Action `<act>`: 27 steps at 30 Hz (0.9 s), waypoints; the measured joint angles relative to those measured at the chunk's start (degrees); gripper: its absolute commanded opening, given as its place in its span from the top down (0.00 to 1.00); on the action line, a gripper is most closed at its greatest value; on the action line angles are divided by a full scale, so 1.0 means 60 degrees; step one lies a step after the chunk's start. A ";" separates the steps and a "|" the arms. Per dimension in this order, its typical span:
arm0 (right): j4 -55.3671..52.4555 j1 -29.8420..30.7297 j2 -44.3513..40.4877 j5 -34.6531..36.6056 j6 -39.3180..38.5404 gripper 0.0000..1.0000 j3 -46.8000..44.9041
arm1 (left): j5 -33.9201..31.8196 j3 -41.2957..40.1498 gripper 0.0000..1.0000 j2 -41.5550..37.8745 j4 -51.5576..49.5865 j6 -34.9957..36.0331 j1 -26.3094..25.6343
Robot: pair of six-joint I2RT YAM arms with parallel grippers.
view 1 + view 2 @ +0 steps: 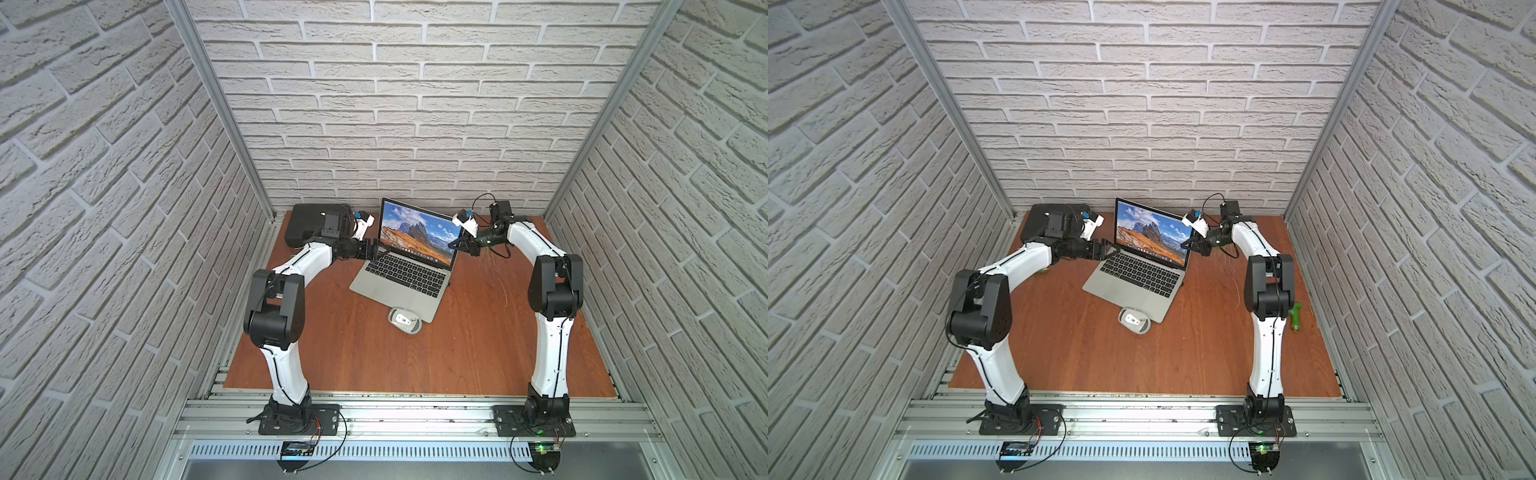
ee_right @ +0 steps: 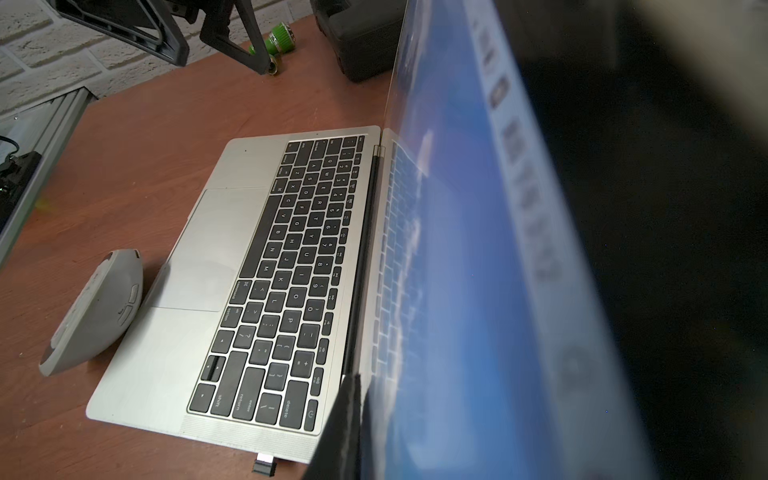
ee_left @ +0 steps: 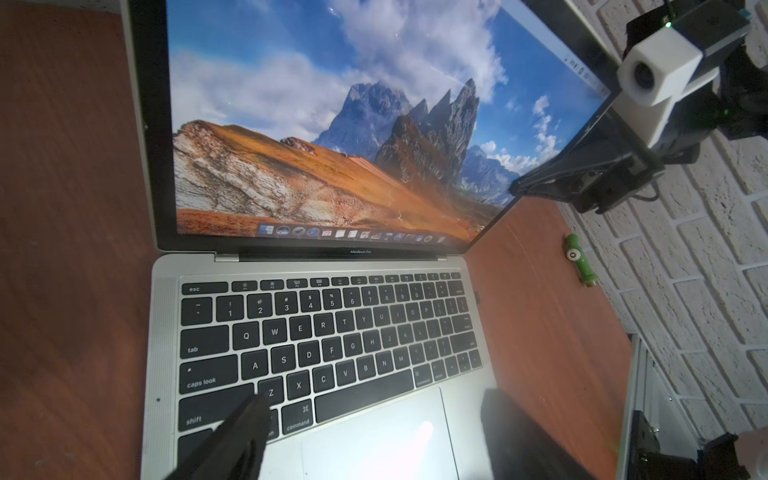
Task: Remove the wireless mouse receiver from the laptop
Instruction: Move the laptop to the center of the board, then take out the USB plug from the USB port.
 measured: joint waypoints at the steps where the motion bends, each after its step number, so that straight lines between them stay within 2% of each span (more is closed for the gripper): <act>1: 0.0062 0.0004 0.0000 -0.0004 0.0095 0.60 0.0000 | -0.0033 -0.0022 0.19 0.0000 0.0000 0.0004 -0.0018; 5: 0.0361 0.0040 -0.0102 0.0004 0.0579 0.35 -0.0127 | -0.0219 -0.0386 0.22 0.0000 -0.0004 0.0022 -0.0146; 9: 0.1268 0.0062 -0.1402 0.0758 0.1075 0.27 -0.1942 | -0.0510 -0.0980 0.22 -0.0007 0.0011 -0.0051 -0.0164; 18: 0.2721 -0.0153 -0.4550 0.3191 0.1974 0.24 -0.5329 | -0.1198 -0.2641 0.21 -0.0732 0.0492 -0.0776 0.0627; 24: 0.3206 0.0237 -0.5978 0.4696 0.1603 0.25 -0.7949 | -0.1647 -0.2641 0.21 -0.1049 0.0594 -0.0929 0.0903; 27: 0.3224 0.0659 -0.6091 0.5151 0.1191 0.31 -0.8360 | -0.1719 -0.2641 0.22 -0.0933 0.0539 -0.0900 0.0987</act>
